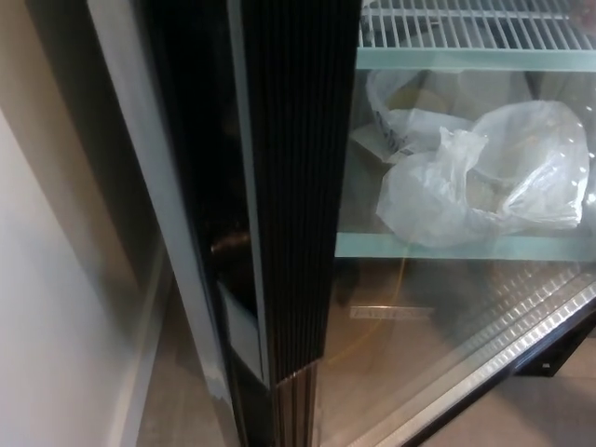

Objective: The robot stands in front of a refrigerator with an opened door and closes the door by swing its right hand at the door

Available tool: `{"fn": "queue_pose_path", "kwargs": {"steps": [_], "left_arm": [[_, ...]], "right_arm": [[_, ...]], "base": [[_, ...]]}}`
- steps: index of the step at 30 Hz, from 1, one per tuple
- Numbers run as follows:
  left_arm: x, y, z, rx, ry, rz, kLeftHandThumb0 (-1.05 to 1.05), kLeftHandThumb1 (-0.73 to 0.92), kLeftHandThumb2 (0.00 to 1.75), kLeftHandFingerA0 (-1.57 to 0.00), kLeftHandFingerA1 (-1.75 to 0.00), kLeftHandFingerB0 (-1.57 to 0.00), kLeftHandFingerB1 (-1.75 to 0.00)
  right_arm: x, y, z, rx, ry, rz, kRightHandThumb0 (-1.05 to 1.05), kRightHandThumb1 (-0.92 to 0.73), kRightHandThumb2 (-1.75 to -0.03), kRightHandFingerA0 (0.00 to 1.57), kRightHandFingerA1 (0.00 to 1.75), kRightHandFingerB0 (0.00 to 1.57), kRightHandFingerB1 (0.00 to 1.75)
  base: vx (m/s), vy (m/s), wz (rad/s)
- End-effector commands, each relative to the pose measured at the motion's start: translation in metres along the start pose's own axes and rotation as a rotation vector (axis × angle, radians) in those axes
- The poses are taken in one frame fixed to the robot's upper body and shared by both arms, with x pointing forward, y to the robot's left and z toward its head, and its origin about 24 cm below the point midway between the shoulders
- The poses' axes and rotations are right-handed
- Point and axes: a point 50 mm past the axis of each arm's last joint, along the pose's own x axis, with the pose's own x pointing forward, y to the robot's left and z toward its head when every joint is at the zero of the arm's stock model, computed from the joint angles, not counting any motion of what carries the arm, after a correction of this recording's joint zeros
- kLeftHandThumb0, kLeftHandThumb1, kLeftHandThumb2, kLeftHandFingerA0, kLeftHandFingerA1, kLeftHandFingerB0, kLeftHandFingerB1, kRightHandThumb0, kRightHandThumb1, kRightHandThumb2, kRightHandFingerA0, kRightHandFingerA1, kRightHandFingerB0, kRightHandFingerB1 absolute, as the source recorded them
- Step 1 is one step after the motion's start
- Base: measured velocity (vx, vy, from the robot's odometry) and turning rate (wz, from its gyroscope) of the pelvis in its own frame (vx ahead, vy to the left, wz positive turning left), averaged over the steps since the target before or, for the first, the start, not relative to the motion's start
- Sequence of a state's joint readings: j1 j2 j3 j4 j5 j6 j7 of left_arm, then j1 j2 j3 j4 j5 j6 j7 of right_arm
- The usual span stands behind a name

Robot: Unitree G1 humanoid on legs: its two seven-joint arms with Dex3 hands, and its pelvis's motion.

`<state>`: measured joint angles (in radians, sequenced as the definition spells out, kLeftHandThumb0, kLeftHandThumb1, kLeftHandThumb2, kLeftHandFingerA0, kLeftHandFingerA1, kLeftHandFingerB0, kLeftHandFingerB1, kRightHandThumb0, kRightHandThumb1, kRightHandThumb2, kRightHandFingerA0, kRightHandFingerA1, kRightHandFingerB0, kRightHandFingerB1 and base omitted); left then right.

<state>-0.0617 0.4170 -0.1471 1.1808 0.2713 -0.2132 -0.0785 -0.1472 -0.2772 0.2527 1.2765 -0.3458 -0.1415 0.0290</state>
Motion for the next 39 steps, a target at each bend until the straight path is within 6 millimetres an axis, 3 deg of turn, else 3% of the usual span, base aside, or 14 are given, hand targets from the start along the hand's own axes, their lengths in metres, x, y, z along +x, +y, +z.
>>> {"fn": "queue_pose_path", "kwargs": {"steps": [1,5,6,10,11,12,13,16,19,20,21,27,37,39], "left_arm": [[-0.003,0.000,-0.007,0.030,-0.007,-0.007,-0.44,0.59,0.93,-0.39,-0.55,-0.27,-0.47],[-0.005,-0.002,-0.012,0.037,0.002,-0.009,-0.46,0.75,0.62,-0.45,-0.36,-0.38,-0.33],[-0.006,0.000,-0.013,0.031,-0.001,-0.006,-0.47,0.74,0.62,-0.44,-0.37,-0.38,-0.34],[-0.006,0.000,-0.013,0.018,-0.010,-0.002,-0.47,0.74,0.62,-0.44,-0.37,-0.38,-0.34],[-0.006,0.000,-0.012,0.007,-0.009,0.000,-0.45,0.59,0.92,-0.40,-0.55,-0.27,-0.48],[-0.005,0.000,-0.012,-0.006,-0.008,0.003,-0.45,0.59,0.92,-0.40,-0.55,-0.27,-0.48],[-0.005,0.001,-0.011,-0.014,-0.005,0.008,-0.47,0.60,0.93,-0.39,-0.54,-0.28,-0.47],[-0.005,0.001,-0.011,-0.026,-0.006,0.017,-0.49,0.62,0.95,-0.40,-0.55,-0.28,-0.48],[-0.005,0.000,-0.011,-0.015,-0.007,0.017,-0.49,0.62,0.95,-0.40,-0.55,-0.28,-0.48],[-0.005,0.000,-0.012,-0.027,-0.001,0.018,-0.53,0.65,0.95,-0.39,-0.53,-0.31,-0.48],[-0.005,-0.001,-0.014,-0.041,0.005,0.018,-0.53,0.65,0.95,-0.39,-0.53,-0.31,-0.48],[-0.007,-0.002,-0.018,-0.030,0.012,0.013,-0.51,0.65,0.96,-0.39,-0.53,-0.29,-0.47],[-0.008,-0.002,-0.020,-0.027,0.014,0.011,-0.51,0.64,0.96,-0.40,-0.54,-0.31,-0.48],[-0.008,-0.002,-0.020,-0.028,0.018,0.009,-0.53,0.64,0.94,-0.38,-0.52,-0.30,-0.47]], "right_arm": [[-0.003,0.000,-0.009,0.002,-0.002,-0.026,-0.45,-0.73,-0.62,0.51,0.38,0.43,0.35],[-0.004,0.003,-0.006,0.029,-0.046,-0.093,-0.50,-0.71,-0.62,0.46,0.37,0.41,0.34],[-0.008,0.003,0.005,0.064,-0.161,-0.214,-0.66,-0.66,-0.98,0.39,0.52,0.29,0.46],[-0.037,-0.002,0.032,0.194,-0.525,-0.564,-0.57,-0.81,-0.65,0.35,0.33,0.32,0.32],[-0.048,-0.004,0.041,0.205,-0.622,-0.616,-0.63,-0.86,-0.66,0.23,0.29,0.24,0.29],[-0.065,-0.007,0.051,0.218,-0.743,-0.685,-0.63,-0.86,-0.66,0.23,0.29,0.24,0.29],[-0.095,-0.015,0.069,0.237,-0.928,-0.755,-0.33,-0.58,-1.11,0.00,0.48,0.00,0.46],[-0.148,-0.030,0.094,0.232,-1.202,-0.870,-0.32,-0.60,-1.11,0.00,0.48,0.00,0.48],[-0.155,-0.032,0.097,0.228,-1.229,-0.892,-0.32,-0.60,-1.11,0.00,0.48,0.00,0.48],[-0.184,-0.042,0.111,0.262,-1.376,-0.980,-0.57,-0.76,-0.63,0.23,0.31,0.28,0.30],[-0.223,-0.051,0.120,0.281,-1.553,-1.099,-0.57,-0.76,-0.63,0.23,0.31,0.28,0.30],[-0.301,-0.054,0.137,0.260,-1.840,-1.370,-0.58,-0.76,-0.62,0.24,0.38,0.24,0.31],[-0.333,-0.039,0.135,0.200,-1.925,-1.452,-0.72,-0.75,-0.62,0.26,0.35,0.27,0.31],[-0.339,-0.038,0.153,0.413,-2.155,-1.310,-0.83,-0.62,-0.60,0.39,0.40,0.41,0.33]], "base": [[0.00,0.000,0.00],[0.00,0.000,0.00],[0.00,0.000,0.00],[0.00,0.000,0.00],[0.00,0.000,0.00],[0.00,0.000,0.00],[0.00,0.000,0.00],[0.00,0.000,0.00],[0.00,0.000,0.00],[0.00,0.000,0.00],[0.00,0.000,0.00],[0.00,0.000,0.00],[0.00,0.000,0.00],[0.00,0.000,0.00]]}}
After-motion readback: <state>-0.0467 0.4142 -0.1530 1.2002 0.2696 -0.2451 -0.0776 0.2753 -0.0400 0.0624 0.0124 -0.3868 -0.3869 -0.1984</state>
